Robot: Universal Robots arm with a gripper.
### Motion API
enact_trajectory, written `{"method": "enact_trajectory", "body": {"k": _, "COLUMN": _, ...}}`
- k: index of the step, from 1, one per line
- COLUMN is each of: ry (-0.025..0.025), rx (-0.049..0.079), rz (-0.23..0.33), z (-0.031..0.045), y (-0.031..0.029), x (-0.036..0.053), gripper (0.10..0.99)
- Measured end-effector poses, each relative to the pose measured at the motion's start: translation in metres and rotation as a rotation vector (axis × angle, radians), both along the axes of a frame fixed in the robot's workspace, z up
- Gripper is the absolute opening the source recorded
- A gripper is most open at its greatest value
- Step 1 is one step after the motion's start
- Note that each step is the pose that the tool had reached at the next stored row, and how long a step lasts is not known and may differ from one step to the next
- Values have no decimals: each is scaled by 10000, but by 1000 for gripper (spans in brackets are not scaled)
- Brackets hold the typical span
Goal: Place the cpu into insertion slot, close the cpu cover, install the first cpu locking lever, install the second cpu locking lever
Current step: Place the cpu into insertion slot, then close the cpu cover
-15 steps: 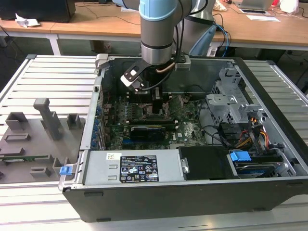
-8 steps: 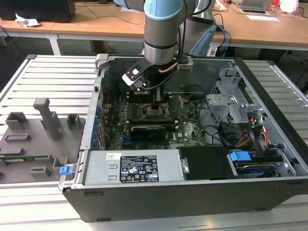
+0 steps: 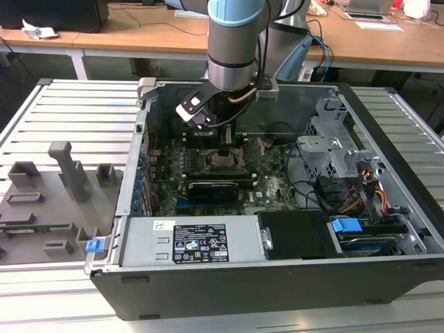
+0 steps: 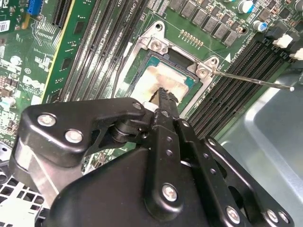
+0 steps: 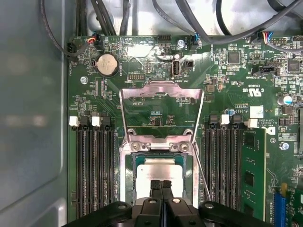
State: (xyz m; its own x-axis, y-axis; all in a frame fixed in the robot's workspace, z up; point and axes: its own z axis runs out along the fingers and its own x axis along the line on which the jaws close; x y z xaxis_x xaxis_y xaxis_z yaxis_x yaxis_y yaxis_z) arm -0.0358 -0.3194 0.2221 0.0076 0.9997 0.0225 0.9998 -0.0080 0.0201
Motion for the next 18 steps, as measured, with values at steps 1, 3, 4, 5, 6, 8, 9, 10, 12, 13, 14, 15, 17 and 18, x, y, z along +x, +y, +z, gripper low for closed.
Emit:
{"method": "enact_trajectory", "body": {"k": 1, "ry": 0, "rx": 1, "rz": 0, "z": 3, "y": 0, "x": 0, "gripper": 106}}
{"method": "enact_trajectory", "body": {"k": 3, "ry": 0, "rx": 0, "rz": 0, "z": 18, "y": 0, "x": 0, "gripper": 106}}
{"method": "enact_trajectory", "body": {"k": 4, "ry": 1, "rx": 0, "rz": 0, "z": 43, "y": 0, "x": 0, "gripper": 106}}
{"method": "enact_trajectory", "body": {"k": 5, "ry": 1, "rx": -1, "rz": 1, "z": 83, "y": 0, "x": 0, "gripper": 106}}
{"method": "enact_trajectory", "body": {"k": 6, "ry": 0, "rx": -4, "rz": 1, "z": 109, "y": 0, "x": 0, "gripper": 106}}
{"method": "enact_trajectory", "body": {"k": 8, "ry": 1, "rx": -7, "rz": 1, "z": 148, "y": 0, "x": 0, "gripper": 106}}
{"method": "enact_trajectory", "body": {"k": 9, "ry": 3, "rx": -11, "rz": 1, "z": 165, "y": 0, "x": 0, "gripper": 106}}
{"method": "enact_trajectory", "body": {"k": 10, "ry": 6, "rx": -12, "rz": 0, "z": 179, "y": 0, "x": 0, "gripper": 106}}
{"method": "enact_trajectory", "body": {"k": 12, "ry": 8, "rx": -12, "rz": 0, "z": 218, "y": 0, "x": 0, "gripper": 106}}
{"method": "enact_trajectory", "body": {"k": 13, "ry": 12, "rx": -14, "rz": 0, "z": 272, "y": 1, "x": 0, "gripper": 106}}
{"method": "enact_trajectory", "body": {"k": 14, "ry": 13, "rx": -15, "rz": 0, "z": 318, "y": 1, "x": 0, "gripper": 106}}
{"method": "enact_trajectory", "body": {"k": 15, "ry": 13, "rx": -15, "rz": 0, "z": 357, "y": 1, "x": 0, "gripper": 106}}
{"method": "enact_trajectory", "body": {"k": 17, "ry": 13, "rx": -20, "rz": 0, "z": 478, "y": 1, "x": 0, "gripper": 106}}
{"method": "enact_trajectory", "body": {"k": 18, "ry": 12, "rx": -18, "rz": 1, "z": 478, "y": 1, "x": 0, "gripper": 106}}
